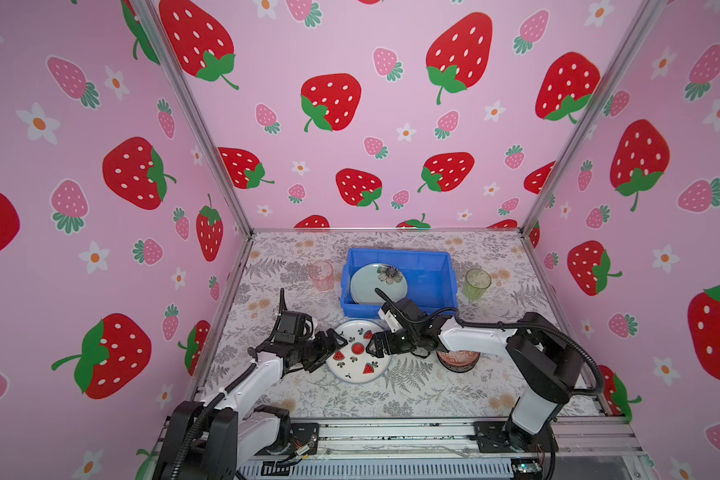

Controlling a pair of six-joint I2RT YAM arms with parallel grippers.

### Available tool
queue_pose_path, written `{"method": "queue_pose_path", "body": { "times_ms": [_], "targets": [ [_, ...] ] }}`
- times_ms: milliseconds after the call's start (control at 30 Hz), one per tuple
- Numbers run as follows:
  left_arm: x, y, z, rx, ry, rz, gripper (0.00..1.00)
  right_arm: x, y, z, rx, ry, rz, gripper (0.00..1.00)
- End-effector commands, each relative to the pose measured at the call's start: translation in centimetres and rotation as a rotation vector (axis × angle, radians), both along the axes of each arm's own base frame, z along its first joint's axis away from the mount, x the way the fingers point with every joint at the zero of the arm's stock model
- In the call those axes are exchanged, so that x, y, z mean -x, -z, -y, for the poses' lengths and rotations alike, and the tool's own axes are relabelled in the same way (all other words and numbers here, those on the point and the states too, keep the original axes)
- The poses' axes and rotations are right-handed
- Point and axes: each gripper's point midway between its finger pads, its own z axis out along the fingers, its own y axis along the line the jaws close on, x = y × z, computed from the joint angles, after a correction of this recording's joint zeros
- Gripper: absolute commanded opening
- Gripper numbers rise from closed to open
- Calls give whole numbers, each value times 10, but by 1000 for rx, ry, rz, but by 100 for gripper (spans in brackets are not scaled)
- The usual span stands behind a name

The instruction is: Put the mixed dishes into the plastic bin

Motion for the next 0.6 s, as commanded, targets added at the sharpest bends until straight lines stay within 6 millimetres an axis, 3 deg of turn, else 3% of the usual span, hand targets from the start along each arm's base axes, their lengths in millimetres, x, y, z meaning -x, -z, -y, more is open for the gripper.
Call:
{"method": "queue_pose_path", "body": {
  "times_ms": [0, 333, 567],
  "targets": [
    [-8, -33, 23, 138, 74, 91, 87, 5, -9, -18, -52, -43, -2, 96],
    [-8, -37, 25, 152, 77, 97, 78, 5, -7, -18, -46, -45, -4, 96],
    [-8, -36, 25, 148, 77, 95, 66, 5, -7, -19, -45, -46, -4, 96]
  ]
}}
